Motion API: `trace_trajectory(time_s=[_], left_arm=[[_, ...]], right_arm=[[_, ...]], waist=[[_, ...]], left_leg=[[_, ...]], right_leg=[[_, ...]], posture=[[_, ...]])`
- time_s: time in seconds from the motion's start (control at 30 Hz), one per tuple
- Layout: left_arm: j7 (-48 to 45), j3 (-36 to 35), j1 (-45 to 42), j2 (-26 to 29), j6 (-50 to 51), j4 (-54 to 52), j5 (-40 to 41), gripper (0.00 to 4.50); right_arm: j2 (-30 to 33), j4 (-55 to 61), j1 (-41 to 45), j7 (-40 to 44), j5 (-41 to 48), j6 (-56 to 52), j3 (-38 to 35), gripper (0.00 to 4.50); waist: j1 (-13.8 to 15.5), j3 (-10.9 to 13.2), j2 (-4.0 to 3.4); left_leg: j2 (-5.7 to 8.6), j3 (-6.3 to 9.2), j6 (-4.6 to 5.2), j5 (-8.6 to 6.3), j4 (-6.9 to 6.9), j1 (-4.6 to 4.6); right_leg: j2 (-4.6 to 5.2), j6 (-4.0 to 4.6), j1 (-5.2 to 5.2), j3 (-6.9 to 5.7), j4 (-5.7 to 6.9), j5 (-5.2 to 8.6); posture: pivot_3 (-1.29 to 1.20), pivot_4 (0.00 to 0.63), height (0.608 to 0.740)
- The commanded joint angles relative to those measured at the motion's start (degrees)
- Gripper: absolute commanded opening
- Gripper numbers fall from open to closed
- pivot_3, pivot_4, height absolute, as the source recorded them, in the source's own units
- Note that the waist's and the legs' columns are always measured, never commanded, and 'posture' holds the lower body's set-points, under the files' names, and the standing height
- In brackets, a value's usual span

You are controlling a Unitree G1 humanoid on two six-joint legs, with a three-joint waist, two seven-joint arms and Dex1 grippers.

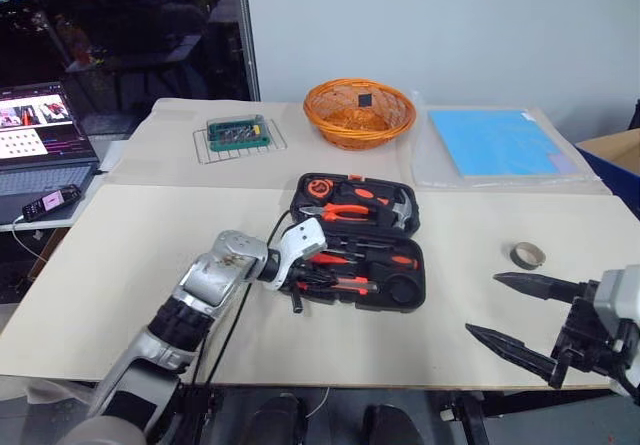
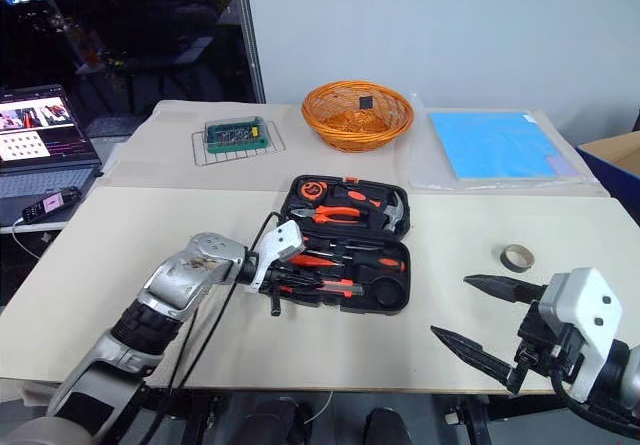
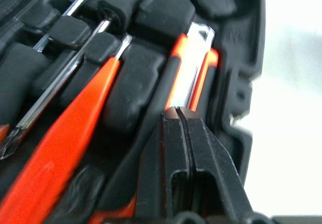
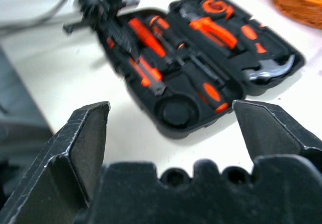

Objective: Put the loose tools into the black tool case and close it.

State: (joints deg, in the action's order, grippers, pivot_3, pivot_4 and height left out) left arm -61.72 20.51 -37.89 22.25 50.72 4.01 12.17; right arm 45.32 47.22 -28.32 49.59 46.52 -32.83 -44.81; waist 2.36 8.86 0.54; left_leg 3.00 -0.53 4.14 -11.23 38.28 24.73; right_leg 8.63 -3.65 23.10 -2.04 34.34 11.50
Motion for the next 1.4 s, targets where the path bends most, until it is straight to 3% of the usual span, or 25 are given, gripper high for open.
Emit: trace_trajectory(time_s=[0.03, 0.23, 0.33, 0.43, 0.57, 0.67, 0.87, 0.97, 1.1, 1.23, 1.4], left_arm=[[4.20, 2.08, 0.31, -1.75, 2.47, 4.77, -1.57, 0.03], [1.47, -11.38, 3.15, -6.41, -13.33, -9.26, 9.71, 0.03], [0.33, -14.98, 1.84, -4.54, -8.24, -13.92, 15.68, 0.79], [0.86, -14.45, 1.89, -3.08, -8.30, -18.40, 17.04, 1.96], [1.71, -12.81, 1.98, -0.61, -9.17, -22.51, 16.92, 3.50], [3.39, -11.79, 2.13, -0.25, -9.33, -23.37, 16.64, 4.38], [7.47, -11.81, 2.39, -0.02, -10.07, -24.33, 16.23, 4.38], [9.04, -11.93, 2.96, -0.04, -10.31, -24.54, 16.42, 4.50], [10.02, -12.39, 4.19, 0.38, -10.46, -25.14, 17.30, 4.50], [8.81, -13.60, 6.20, 2.10, -10.99, -25.58, 18.73, 4.50], [3.43, -15.61, 10.86, 8.10, -11.22, -27.72, 21.75, 4.50]], right_arm=[[-1.28, 2.21, 0.60, -5.05, 1.16, -0.62, -1.92, 4.50], [3.59, -1.78, 2.47, -15.58, -9.11, -7.11, -0.87, 4.50], [11.87, -10.94, 6.94, -15.79, -12.89, -12.53, 5.86, 4.50], [15.82, -20.32, 14.73, -15.35, -15.11, -13.83, 13.53, 4.50], [18.12, -36.85, 34.18, -16.16, -21.56, -17.22, 30.48, 3.43], [17.23, -44.46, 43.36, -15.28, -24.95, -19.12, 37.57, 3.35], [14.88, -60.03, 57.27, -13.70, -32.49, -19.54, 48.17, 3.35], [13.38, -66.38, 60.48, -12.27, -35.38, -17.07, 50.69, 2.63], [11.92, -70.74, 62.25, -10.00, -37.02, -14.19, 51.28, 1.22], [13.76, -63.81, 60.49, -5.41, -34.68, -14.37, 48.19, 0.03], [19.99, -38.77, 55.67, 6.68, -23.47, -22.63, 44.51, 0.03]], waist=[[0.22, -0.05, -0.08], [0.09, 0.04, 0.03], [-0.26, 0.10, 0.11], [-0.09, 0.12, 0.14], [-0.91, 0.40, 0.28], [-0.80, 0.52, 0.30], [-0.54, 0.57, 0.32], [-0.29, 0.57, 0.32], [-0.36, 0.57, 0.31], [-0.57, 0.58, 0.30], [-1.12, 0.81, -0.07]], left_leg=[[0.05, 0.02, 0.00, 0.00, 0.00, 0.00], [0.10, 0.02, 0.00, 0.01, 0.00, 0.39], [0.22, -0.17, 0.00, 0.05, 0.04, 0.76], [0.19, -0.22, 0.16, 0.19, 0.03, 0.79], [0.19, -0.38, 0.51, 0.39, -0.03, 0.79], [0.22, -0.40, 0.55, 0.42, 0.00, 0.84], [0.30, -0.46, 0.62, 0.43, 0.01, 1.04], [0.30, -0.45, 0.64, 0.44, 0.01, 1.10], [0.30, -0.47, 0.64, 0.45, 0.01, 1.09], [0.26, -0.46, 0.56, 0.50, 0.02, 1.08], [0.17, -0.41, 0.51, 0.53, 0.02, 1.09]], right_leg=[[0.01, -0.02, -0.01, -0.10, -0.04, -0.01], [0.08, -0.11, 0.20, -0.11, -0.29, -0.09], [-0.05, 0.08, 0.86, -0.14, -0.22, -0.37], [-0.29, 0.47, 0.81, -0.20, -0.21, -0.62], [-0.38, 0.58, 0.79, -0.12, -0.20, -0.58], [-0.33, 0.53, 0.81, -0.16, -0.17, -0.61], [-0.36, 0.16, 1.00, -0.15, -0.19, -0.84], [-0.42, 0.16, 1.04, -0.16, -0.18, -0.85], [-0.50, 0.16, 1.02, -0.13, -0.18, -0.86], [-0.61, 0.17, 1.04, -0.11, -0.13, -0.89], [-0.73, 0.23, 1.09, -0.07, -0.04, -0.90]], posture=[[0.00, 0.150, 0.740], [0.00, 0.150, 0.740], [0.00, 0.150, 0.740], [0.00, 0.150, 0.740], [0.00, 0.150, 0.740], [0.00, 0.150, 0.740], [0.00, 0.150, 0.740], [0.00, 0.150, 0.740], [0.00, 0.150, 0.740], [0.00, 0.150, 0.740], [0.00, 0.150, 0.740]])
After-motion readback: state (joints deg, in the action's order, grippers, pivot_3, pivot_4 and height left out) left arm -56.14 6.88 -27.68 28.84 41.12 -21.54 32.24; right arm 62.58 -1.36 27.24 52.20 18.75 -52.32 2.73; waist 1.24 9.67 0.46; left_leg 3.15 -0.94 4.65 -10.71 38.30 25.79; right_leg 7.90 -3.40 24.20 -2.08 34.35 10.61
